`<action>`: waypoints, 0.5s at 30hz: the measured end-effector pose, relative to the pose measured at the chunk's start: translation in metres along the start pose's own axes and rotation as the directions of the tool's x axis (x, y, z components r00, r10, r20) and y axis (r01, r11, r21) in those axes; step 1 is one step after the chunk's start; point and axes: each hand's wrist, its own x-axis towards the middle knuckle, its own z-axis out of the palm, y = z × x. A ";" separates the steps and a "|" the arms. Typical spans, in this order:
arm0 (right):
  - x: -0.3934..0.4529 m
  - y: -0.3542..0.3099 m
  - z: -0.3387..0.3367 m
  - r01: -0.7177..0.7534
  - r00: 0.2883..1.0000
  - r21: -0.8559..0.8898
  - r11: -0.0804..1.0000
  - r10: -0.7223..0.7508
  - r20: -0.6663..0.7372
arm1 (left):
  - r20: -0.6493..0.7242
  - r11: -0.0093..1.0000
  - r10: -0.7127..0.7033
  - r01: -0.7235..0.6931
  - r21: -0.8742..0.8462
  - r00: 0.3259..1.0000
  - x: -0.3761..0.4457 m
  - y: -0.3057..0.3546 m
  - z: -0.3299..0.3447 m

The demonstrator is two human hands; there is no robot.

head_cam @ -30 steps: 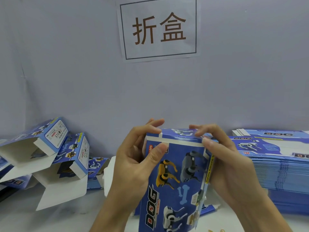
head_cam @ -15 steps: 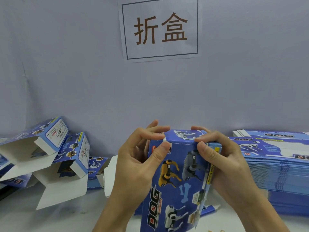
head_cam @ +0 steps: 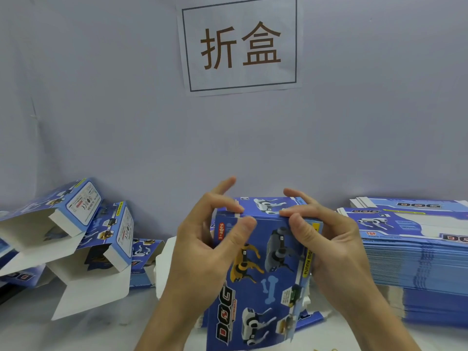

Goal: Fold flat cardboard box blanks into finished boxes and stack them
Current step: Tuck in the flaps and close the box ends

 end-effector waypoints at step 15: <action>-0.001 0.000 0.036 -0.509 0.839 -0.360 0.782 0.544 -0.005 | -0.742 0.913 -0.385 0.109 -0.393 0.548 0.013 -0.027 -0.024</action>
